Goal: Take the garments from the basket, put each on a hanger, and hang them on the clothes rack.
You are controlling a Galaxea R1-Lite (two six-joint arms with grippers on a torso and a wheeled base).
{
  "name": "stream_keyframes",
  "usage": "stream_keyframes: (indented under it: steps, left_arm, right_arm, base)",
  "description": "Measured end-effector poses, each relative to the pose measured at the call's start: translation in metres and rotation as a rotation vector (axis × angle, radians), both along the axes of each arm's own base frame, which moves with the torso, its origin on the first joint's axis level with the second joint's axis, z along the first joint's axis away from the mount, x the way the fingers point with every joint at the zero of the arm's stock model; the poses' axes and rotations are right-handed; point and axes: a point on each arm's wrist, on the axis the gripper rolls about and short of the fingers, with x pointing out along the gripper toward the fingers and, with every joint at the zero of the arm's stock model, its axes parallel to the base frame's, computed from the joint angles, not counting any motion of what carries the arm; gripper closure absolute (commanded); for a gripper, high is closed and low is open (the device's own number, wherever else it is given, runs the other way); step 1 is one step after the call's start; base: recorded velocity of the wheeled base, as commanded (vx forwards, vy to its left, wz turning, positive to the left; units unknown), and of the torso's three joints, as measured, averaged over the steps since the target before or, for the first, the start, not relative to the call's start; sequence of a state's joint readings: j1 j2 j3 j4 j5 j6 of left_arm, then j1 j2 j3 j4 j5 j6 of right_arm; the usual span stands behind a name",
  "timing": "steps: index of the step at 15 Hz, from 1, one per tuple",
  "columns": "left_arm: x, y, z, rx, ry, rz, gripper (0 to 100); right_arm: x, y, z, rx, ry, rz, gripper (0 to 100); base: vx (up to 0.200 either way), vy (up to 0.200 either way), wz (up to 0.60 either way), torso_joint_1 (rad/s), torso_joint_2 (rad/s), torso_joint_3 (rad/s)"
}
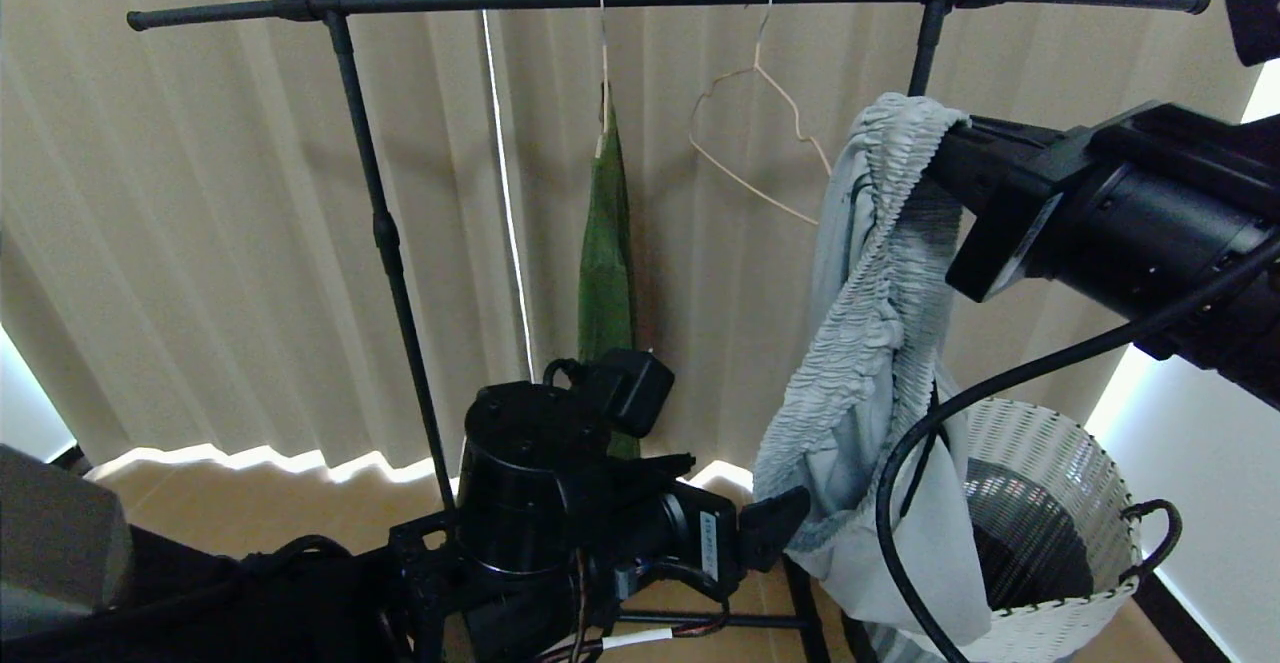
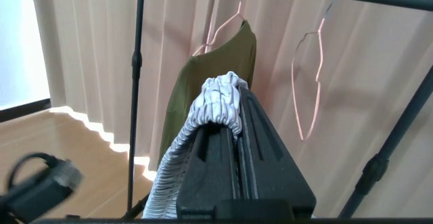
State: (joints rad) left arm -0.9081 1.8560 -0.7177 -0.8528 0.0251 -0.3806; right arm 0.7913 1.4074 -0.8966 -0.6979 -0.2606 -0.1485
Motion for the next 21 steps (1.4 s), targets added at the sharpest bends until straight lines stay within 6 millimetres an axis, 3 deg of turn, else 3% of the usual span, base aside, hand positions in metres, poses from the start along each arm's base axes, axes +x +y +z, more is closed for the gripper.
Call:
stream_keyframes:
  steps: [4, 5, 11, 13, 17, 21]
  left_arm:
    - [0.004, 0.001, -0.011, 0.035, 0.017, 0.035, 0]
    - [0.003, 0.003, -0.015, 0.049, 0.025, 0.040, 100]
    - [-0.015, 0.027, -0.024, 0.175, -0.027, 0.092, 100]
    - [-0.023, 0.040, -0.016, 0.192, -0.072, 0.114, 100]
    - [-0.027, 0.070, 0.029, 0.143, -0.195, 0.170, 100]
    - [-0.024, 0.092, 0.095, 0.056, -0.322, 0.254, 100]
  right_arm:
    - [-0.002, -0.002, 0.002, 0.006, -0.006, 0.000, 100]
    - [-0.002, -0.002, 0.002, 0.007, -0.007, 0.000, 100]
    - [0.000, -0.004, 0.003, 0.006, -0.006, -0.011, 100]
    - [0.003, -0.007, 0.003, 0.005, -0.009, -0.014, 100]
    - [0.009, -0.023, -0.006, -0.017, 0.005, -0.052, 100]
    - [0.001, -0.037, -0.008, -0.001, 0.008, -0.059, 100]
  base:
    - [0.000, 0.000, 0.00, 0.000, 0.00, 0.000]
    - [0.000, 0.000, 0.00, 0.000, 0.00, 0.000]
    - [0.000, 0.000, 0.00, 0.000, 0.00, 0.000]
    - [0.000, 0.000, 0.00, 0.000, 0.00, 0.000]
    - [0.000, 0.000, 0.00, 0.000, 0.00, 0.000]
    - [0.000, 0.000, 0.00, 0.000, 0.00, 0.000]
